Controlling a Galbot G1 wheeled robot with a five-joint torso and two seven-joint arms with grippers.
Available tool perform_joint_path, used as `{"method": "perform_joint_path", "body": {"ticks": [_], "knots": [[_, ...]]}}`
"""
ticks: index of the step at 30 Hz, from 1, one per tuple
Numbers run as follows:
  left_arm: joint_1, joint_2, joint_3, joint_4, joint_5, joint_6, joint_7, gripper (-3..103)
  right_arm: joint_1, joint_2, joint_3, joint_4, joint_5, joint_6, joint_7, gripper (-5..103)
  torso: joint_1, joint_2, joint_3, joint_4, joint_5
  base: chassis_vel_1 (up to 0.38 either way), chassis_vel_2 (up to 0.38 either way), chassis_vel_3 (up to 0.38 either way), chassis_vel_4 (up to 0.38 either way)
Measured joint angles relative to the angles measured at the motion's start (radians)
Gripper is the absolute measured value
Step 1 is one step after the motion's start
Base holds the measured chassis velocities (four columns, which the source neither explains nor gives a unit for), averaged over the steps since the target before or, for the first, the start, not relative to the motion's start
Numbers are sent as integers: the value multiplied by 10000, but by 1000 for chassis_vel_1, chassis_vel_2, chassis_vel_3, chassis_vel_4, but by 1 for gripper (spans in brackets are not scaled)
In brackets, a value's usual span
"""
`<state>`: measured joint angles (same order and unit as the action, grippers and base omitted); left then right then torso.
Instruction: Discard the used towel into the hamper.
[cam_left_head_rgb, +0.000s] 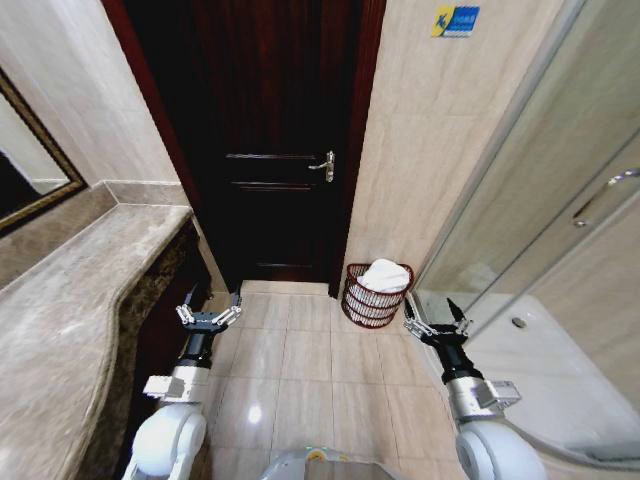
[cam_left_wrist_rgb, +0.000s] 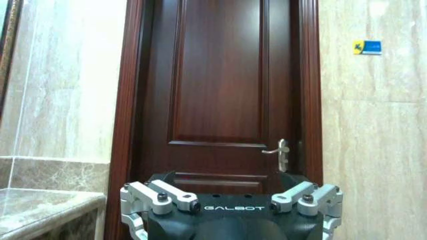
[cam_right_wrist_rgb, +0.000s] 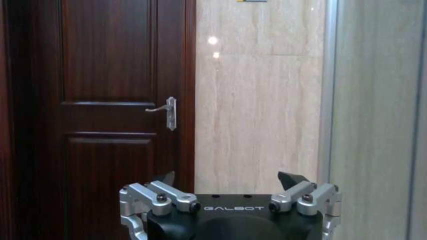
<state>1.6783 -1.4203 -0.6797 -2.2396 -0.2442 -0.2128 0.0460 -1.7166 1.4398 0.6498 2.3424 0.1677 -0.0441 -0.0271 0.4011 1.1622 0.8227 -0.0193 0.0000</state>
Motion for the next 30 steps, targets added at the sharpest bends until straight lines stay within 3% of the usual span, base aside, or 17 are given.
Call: {"method": "perform_joint_path", "body": {"ticks": [16, 30], "knots": [[-16, -43, 9, -83, 18, 4, -3, 100, 0, 0, 0, -1, 0, 0, 0, 100, -4, -3, -3, 2, 0, 165, -167, -171, 159], [-93, -222, 116, -39, 106, 2, -88, 100, 5, 0, 0, -1, 0, 0, 0, 100, 5, -9, 0, 3, 2, 4, -4, 8, 11]]}}
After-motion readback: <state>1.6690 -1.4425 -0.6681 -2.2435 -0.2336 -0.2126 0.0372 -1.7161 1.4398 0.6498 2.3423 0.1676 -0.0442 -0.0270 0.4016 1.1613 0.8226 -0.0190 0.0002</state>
